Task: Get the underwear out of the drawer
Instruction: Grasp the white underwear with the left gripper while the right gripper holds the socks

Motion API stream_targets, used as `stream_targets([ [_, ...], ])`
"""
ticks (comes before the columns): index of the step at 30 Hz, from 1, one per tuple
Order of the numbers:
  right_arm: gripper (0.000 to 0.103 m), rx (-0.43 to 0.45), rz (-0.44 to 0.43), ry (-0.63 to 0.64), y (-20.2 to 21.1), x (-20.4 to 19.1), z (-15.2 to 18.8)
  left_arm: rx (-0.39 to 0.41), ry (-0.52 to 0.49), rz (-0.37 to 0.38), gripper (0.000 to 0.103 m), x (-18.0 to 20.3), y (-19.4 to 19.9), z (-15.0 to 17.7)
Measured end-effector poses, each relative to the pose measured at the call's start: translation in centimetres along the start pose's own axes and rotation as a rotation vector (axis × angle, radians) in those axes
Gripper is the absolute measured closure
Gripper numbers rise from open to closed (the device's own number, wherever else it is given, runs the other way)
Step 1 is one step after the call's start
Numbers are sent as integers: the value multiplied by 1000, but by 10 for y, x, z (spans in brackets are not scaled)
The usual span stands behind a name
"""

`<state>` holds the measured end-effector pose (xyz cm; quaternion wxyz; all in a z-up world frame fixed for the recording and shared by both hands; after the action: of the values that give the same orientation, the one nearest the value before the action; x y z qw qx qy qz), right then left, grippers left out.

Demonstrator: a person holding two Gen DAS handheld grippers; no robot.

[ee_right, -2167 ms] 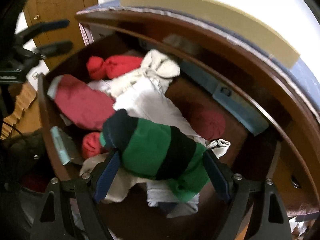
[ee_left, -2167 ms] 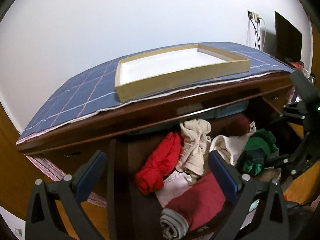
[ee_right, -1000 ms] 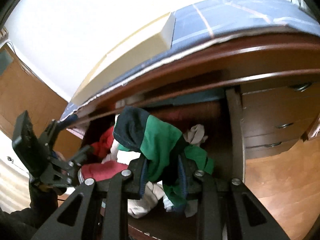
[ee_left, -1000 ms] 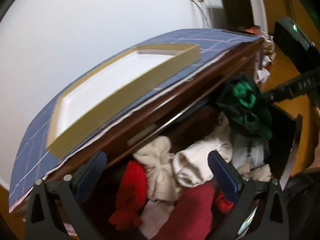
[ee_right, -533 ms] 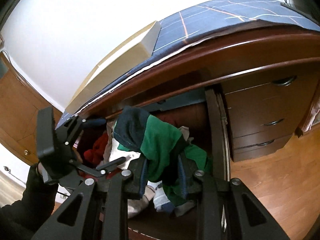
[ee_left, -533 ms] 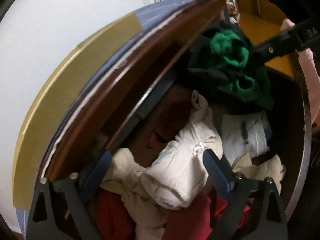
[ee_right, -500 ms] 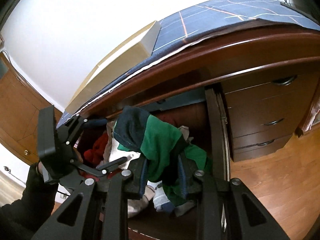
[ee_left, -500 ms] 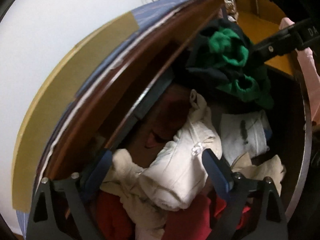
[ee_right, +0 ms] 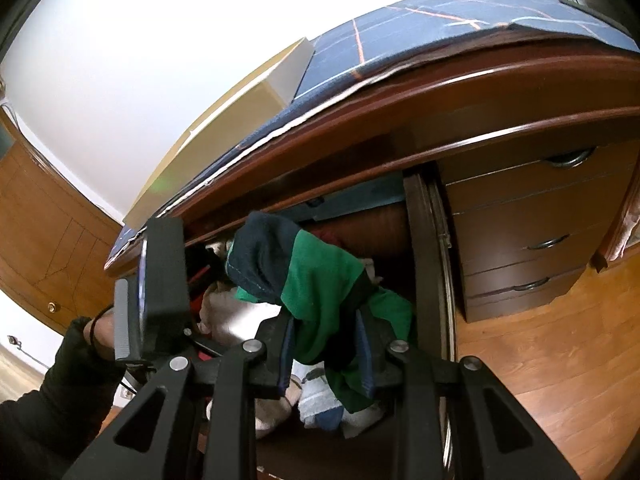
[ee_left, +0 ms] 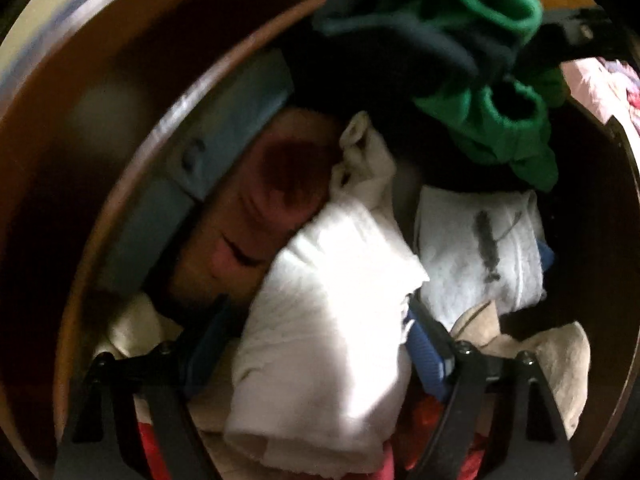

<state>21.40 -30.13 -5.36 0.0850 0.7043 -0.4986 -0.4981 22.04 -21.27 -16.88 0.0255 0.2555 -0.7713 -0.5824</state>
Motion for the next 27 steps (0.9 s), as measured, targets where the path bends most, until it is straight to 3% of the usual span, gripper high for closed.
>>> stream_targets([
  [3, 74, 0, 2, -9, -1, 1, 0, -27, 65, 61, 23, -2, -4, 4],
  [5, 74, 10, 2, -16, 1, 1, 0, -19, 60, 127, 48, 5, 1, 4],
  [6, 74, 16, 1, -19, 2, 1, -1, -13, 60, 133, 55, 7, 5, 4],
  [10, 74, 47, -4, -23, 9, 1, -4, 25, 15, 48, 64, 17, 14, 1],
  [12, 74, 63, -8, -24, 14, -2, -6, 49, 37, 32, 64, 14, 23, 0],
  [15, 74, 76, -11, -15, 18, -6, -9, 85, 87, 67, 64, 7, 58, 13],
  [19, 74, 82, -8, -17, 17, -9, -10, 151, 96, 33, 64, -7, 94, 17],
  [23, 74, 84, -37, -43, 16, -11, -9, 200, 155, 62, 64, -27, 122, 29],
  [27, 74, 92, -42, -42, 16, -13, -10, 240, 224, 54, 64, -32, 124, 38],
])
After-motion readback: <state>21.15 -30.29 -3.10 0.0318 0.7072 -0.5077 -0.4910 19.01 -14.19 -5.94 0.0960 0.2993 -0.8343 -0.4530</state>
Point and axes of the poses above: each gripper's, at about its wrist camera, not at the fingertips, and y roughly against the way its jaws point, x to its right, z to its underside, the point moved 9 cm from there along -y, roughly the way its jaws point, and after that the axes turned 7 degrees about -z, right-handed, at the moved point
